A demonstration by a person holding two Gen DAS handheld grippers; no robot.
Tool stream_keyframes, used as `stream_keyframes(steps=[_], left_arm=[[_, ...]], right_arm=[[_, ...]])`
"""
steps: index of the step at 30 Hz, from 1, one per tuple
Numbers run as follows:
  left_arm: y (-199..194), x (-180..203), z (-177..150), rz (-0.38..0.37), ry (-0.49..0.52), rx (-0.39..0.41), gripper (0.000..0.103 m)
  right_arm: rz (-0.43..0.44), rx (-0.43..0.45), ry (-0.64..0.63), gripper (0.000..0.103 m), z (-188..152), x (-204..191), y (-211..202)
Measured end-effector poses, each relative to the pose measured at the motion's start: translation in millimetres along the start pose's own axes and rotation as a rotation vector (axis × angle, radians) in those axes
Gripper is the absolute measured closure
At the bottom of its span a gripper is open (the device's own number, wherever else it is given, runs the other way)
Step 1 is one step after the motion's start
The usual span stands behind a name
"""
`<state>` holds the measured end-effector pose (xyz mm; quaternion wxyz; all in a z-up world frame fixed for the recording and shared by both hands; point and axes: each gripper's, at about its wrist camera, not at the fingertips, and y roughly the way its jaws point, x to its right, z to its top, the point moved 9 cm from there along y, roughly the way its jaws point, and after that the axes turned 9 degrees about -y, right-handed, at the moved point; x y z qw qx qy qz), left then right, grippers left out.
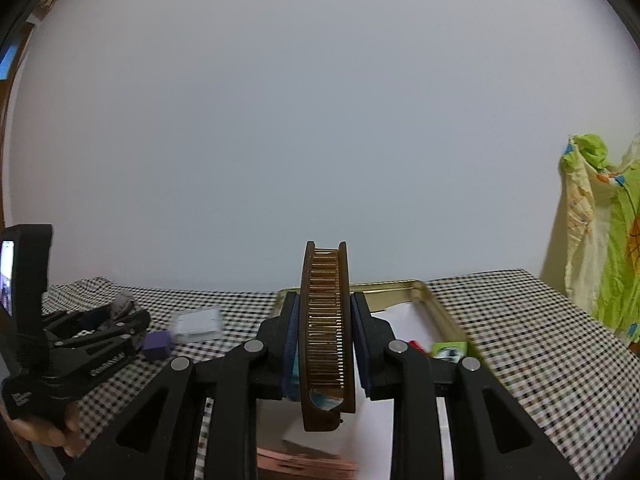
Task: Organize rigid objects
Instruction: 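Lift the comb and pouch and carry both toward the gold tin, then lower the comb and pouch into the tin and open both tools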
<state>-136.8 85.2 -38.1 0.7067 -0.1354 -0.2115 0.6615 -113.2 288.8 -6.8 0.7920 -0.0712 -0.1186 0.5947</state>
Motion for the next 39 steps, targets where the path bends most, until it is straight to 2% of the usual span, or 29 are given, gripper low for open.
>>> stream_keyframes(steps=[7, 14, 22, 30, 34, 39], left_arm=[[-3.8, 21.4, 3.7, -0.031, 0.025, 0.012, 0.061], [-12.0, 39.1, 11.7, -0.064, 0.028, 0.029, 0.061], [-22.1, 73.9, 17.2, -0.150, 0.039, 0.031, 0.061], [-20.3, 117.2, 4.9, -0.241, 0.075, -0.030, 0.061], [-19.8, 143.7, -13.0, -0.293, 0.119, -0.082, 0.061], [-10.5, 167.8, -26.9, -0.296, 0.172, -0.133, 0.061]], right_arm=[[-0.046, -0.007, 0.023, 0.075, -3.3, 33.2, -0.4], [-0.060, -0.009, 0.015, 0.075, -1.8, 44.5, 5.0], [-0.091, -0.015, 0.016, 0.075, -4.9, 60.9, 9.0], [-0.099, -0.052, 0.019, 0.075, -11.3, 74.5, 14.5], [-0.083, -0.075, 0.026, 0.075, -15.3, 78.2, 15.9], [-0.069, -0.135, 0.013, 0.075, -26.5, 79.3, 25.1]])
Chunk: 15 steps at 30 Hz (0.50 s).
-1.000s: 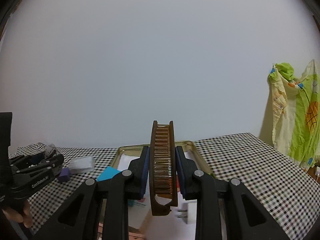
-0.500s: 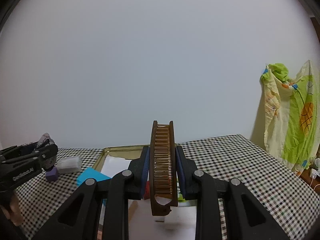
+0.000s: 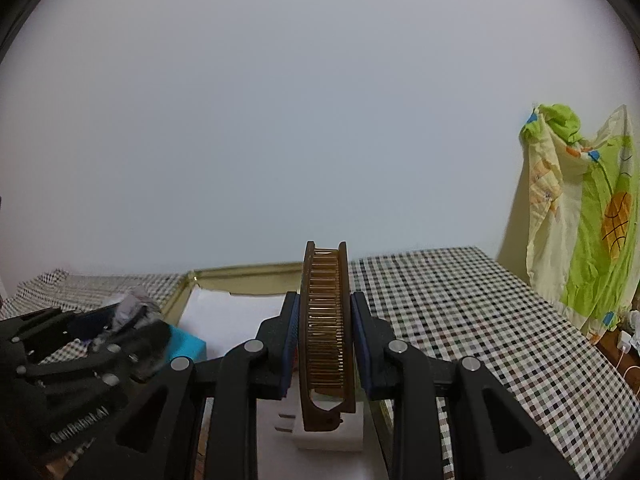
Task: Organize rigid objects
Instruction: 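Lower the comb and pouch into the tin and open both tools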
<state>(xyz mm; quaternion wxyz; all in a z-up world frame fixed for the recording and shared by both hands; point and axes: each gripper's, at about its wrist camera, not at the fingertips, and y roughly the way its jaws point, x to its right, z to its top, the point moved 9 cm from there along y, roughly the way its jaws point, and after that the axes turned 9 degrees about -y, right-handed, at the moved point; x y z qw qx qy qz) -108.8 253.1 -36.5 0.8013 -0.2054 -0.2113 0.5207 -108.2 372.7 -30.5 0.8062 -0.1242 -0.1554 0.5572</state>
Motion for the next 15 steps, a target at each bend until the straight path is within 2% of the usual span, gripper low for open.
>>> stream_keyframes(steps=[9, 11, 15], left_arm=[[19.4, 3.7, -4.0, -0.013, -0.015, -0.082, 0.061], [23.5, 2.4, -7.6, -0.009, -0.027, -0.116, 0.061], [24.2, -2.3, -10.1, 0.026, -0.011, -0.119, 0.061]], right_arm=[[0.023, -0.070, -0.023, 0.075, -11.4, -7.8, 12.4], [0.024, -0.084, -0.035, 0.075, -13.6, -11.6, 14.5], [0.026, -0.119, -0.042, 0.075, -18.0, -12.3, 22.5]])
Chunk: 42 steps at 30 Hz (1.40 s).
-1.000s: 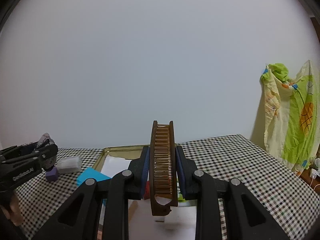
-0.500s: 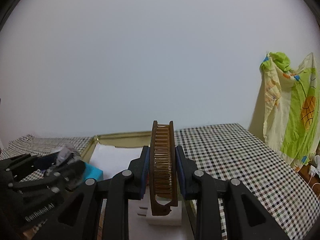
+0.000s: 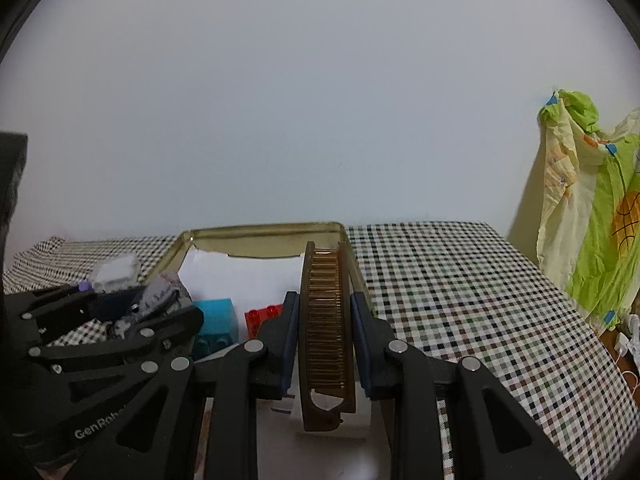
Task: Organize rigid objects
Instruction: 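Lower the comb and pouch into the tin and open both tools, then raise both open tools away from the tin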
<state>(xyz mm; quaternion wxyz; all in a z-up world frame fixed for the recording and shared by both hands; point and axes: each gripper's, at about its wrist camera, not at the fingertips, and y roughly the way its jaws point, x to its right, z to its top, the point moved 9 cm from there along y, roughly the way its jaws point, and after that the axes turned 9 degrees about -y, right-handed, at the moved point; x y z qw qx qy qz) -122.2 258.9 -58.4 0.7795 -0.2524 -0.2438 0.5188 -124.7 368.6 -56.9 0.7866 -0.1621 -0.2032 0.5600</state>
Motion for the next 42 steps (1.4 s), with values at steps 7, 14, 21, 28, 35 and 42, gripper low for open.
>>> stream_keyframes(steps=[7, 14, 21, 28, 35, 42], left_arm=[[1.7, -5.3, -2.5, 0.022, 0.004, -0.024, 0.061], [5.8, -7.3, -5.7, 0.042, 0.010, -0.057, 0.061], [6.0, -9.1, -6.8, 0.082, 0.020, -0.073, 0.037], [-7.5, -28.0, 4.4, 0.067, -0.127, -0.005, 0.001], [-15.3, -29.5, 7.8, 0.088, -0.117, 0.042, 0.001], [-22.4, -32.4, 9.7, 0.144, -0.066, 0.102, 0.001]], right_arm=[[0.002, -0.011, -0.005, 0.075, -1.9, 0.2, 0.2], [0.008, -0.016, -0.007, 0.075, -1.5, -0.8, 1.5], [-0.009, -0.029, 0.018, 0.070, -3.1, 1.1, 2.6], [0.001, 0.018, 0.216, 0.033, -2.3, 32.7, -1.4], [0.075, 0.061, 0.393, 0.026, -4.4, 50.2, -1.0], [0.049, 0.120, 0.353, 0.026, 2.3, 50.3, -12.9]])
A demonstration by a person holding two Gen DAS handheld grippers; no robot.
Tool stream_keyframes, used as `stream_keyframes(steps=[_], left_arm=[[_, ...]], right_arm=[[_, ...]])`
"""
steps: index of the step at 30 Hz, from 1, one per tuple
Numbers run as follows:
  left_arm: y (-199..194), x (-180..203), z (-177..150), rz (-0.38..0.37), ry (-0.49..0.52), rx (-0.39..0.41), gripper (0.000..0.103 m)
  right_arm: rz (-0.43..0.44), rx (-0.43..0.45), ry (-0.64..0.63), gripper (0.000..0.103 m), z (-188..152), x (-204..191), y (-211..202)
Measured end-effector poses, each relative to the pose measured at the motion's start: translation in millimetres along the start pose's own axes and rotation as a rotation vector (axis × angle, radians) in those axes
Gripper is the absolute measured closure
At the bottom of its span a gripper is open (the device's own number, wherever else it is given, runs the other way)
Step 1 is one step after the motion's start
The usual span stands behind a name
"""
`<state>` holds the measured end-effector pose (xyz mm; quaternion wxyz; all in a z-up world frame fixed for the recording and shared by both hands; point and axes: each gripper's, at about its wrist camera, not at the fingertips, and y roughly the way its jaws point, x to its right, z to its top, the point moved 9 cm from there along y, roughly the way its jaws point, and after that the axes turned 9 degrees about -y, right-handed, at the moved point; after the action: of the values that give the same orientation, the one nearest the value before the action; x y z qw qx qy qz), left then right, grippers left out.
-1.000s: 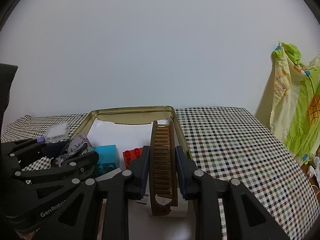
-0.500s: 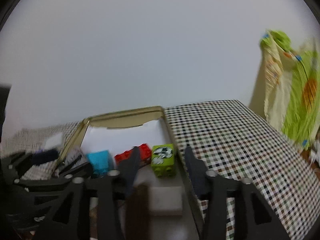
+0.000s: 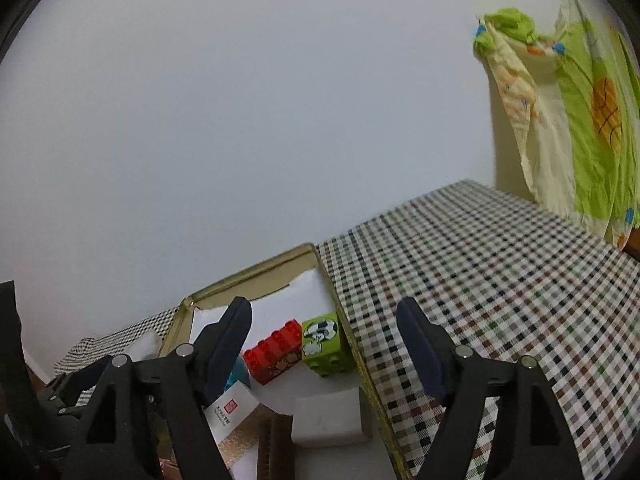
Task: Organize rigid objects
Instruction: 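Raise both open tools away from the tin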
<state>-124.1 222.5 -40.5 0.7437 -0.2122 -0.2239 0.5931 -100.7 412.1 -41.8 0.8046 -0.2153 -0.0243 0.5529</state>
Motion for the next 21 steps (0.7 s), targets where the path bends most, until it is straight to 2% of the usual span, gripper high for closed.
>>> stream_keyframes(steps=[3, 6, 11, 15, 17, 18, 21], left_arm=[[-8.8, -8.7, 6.2, 0.039, 0.007, 0.077, 0.001], [-17.4, -20.4, 8.9, 0.057, -0.007, 0.142, 0.001], [-20.8, -36.3, 7.4, 0.080, -0.016, 0.188, 0.001], [-25.4, -42.5, 6.7, 0.116, 0.008, 0.234, 0.001], [-28.1, -44.1, 7.1, 0.122, 0.015, 0.257, 0.001], [-30.0, -44.7, 6.9, 0.128, 0.021, 0.271, 0.001], [-33.4, -45.0, 5.5, 0.127, 0.038, 0.296, 0.001]], right_arm=[[0.006, 0.094, -0.029, 0.026, 10.1, -5.6, -15.2], [-0.015, 0.149, -0.085, 0.026, 14.6, -14.1, -24.2], [-0.067, 0.199, -0.175, 0.025, 13.8, -24.8, -31.7], [-0.106, 0.287, -0.199, 0.025, 17.2, -23.6, -50.0], [-0.123, 0.335, -0.186, 0.022, 19.0, -20.5, -60.9], [-0.086, 0.352, -0.186, 0.018, 19.6, -23.0, -63.5], [-0.125, 0.378, -0.192, 0.017, 21.8, -21.8, -69.8]])
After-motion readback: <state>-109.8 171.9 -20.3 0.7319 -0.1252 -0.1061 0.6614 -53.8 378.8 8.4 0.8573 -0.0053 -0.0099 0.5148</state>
